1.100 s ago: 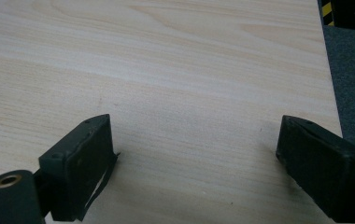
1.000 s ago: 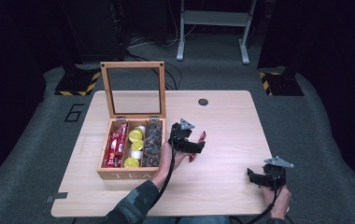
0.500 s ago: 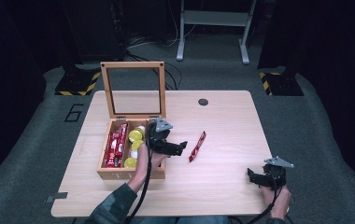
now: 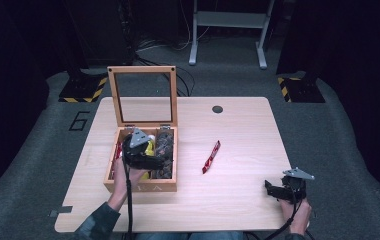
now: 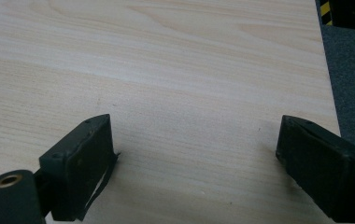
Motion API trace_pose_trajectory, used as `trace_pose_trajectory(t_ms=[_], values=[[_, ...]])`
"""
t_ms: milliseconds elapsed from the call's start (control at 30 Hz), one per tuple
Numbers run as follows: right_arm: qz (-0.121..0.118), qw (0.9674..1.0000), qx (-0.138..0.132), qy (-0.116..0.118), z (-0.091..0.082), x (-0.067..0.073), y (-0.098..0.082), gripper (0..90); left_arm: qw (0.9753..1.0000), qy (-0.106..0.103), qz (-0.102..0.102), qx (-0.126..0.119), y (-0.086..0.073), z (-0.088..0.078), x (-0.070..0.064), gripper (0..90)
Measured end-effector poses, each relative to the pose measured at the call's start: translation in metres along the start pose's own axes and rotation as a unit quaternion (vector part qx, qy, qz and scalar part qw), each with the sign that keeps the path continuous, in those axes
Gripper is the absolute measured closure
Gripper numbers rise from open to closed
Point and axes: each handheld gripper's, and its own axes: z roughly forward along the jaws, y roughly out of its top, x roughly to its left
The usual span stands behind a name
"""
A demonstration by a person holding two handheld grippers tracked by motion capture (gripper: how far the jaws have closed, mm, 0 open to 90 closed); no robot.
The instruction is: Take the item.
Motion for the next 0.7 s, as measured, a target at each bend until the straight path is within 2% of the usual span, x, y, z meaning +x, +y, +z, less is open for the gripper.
trace_pose_trajectory(t_ms=[67, 233, 267, 433, 500, 633, 667, 700], values=[[0.000, 1.0000, 0.000, 0.000, 0.000, 0.000, 0.000, 10.6, 1.0000, 0.009, -0.001, -0.002, -0.008, -0.013, 0.010, 0.0], [0.000, 1.0000, 0.000, 0.000, 0.000, 0.000, 0.000, 10.6, 0.9998, 0.019, -0.002, -0.004, -0.020, -0.028, 0.024, 0.0], [0.000, 1.0000, 0.000, 0.000, 0.000, 0.000, 0.000, 10.7, 0.9996, 0.025, -0.010, -0.006, -0.027, -0.035, 0.030, 0.0], [0.000, 1.0000, -0.001, 0.000, 0.000, 0.000, 0.000, 10.7, 0.9992, 0.032, -0.020, -0.013, -0.041, -0.051, 0.042, 0.0], [0.000, 1.0000, 0.000, -0.001, 0.000, 0.000, 0.000, 10.7, 0.9987, 0.043, -0.023, -0.016, -0.049, -0.059, 0.047, 0.0], [0.001, 1.0000, 0.000, -0.001, 0.000, 0.000, 0.000, 10.7, 0.9980, 0.052, -0.030, -0.023, -0.064, -0.074, 0.056, 0.0], [0.001, 1.0000, 0.000, -0.001, 0.000, 0.000, 0.000, 10.7, 0.9973, 0.059, -0.035, -0.026, -0.073, -0.081, 0.060, 0.0], [0.001, 1.0000, 0.000, -0.001, 0.000, 0.000, 0.000, 10.7, 0.9973, 0.059, -0.035, -0.026, -0.073, -0.081, 0.060, 0.0]])
